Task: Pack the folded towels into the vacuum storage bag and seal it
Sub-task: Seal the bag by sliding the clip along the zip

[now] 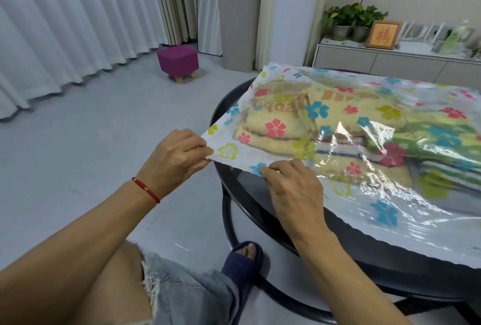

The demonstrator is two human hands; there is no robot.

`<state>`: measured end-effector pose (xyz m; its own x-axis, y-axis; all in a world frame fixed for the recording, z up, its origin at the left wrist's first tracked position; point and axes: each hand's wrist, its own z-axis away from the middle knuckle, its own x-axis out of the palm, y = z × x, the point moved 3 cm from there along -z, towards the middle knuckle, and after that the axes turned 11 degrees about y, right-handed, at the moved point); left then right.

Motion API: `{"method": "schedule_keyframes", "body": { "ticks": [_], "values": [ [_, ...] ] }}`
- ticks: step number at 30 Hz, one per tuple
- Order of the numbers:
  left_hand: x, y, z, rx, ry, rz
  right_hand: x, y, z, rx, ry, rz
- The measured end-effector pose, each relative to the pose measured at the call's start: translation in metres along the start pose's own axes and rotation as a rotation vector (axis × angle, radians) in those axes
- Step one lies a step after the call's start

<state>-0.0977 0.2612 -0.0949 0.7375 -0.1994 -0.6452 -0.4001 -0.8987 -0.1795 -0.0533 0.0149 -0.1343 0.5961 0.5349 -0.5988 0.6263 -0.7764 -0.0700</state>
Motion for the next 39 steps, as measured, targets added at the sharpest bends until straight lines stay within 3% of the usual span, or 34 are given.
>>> {"method": "schedule_keyframes", "body": {
  "ticks": [16,20,26,32,36,39],
  "values": [
    [-0.008,-0.003,0.008,-0.170,0.006,0.088,0.004,-0.002,0.011,-0.067,0.066,-0.005],
    [-0.013,-0.012,0.011,-0.216,0.034,0.091,0.003,-0.001,0.012,-0.056,0.039,-0.005],
    [-0.004,-0.006,0.005,-0.263,0.002,0.126,0.013,-0.009,0.000,-0.055,-0.144,0.066],
    [-0.005,-0.012,0.019,-0.388,-0.095,0.081,0.006,-0.013,0.004,-0.051,-0.120,0.063],
    [0.000,0.015,0.004,-0.201,-0.176,-0.061,0.003,-0.014,0.006,-0.103,-0.129,0.016],
    [0.012,0.060,-0.016,-0.068,-0.192,0.001,-0.011,-0.019,0.013,-0.126,-0.125,-0.065]
  ]
}}
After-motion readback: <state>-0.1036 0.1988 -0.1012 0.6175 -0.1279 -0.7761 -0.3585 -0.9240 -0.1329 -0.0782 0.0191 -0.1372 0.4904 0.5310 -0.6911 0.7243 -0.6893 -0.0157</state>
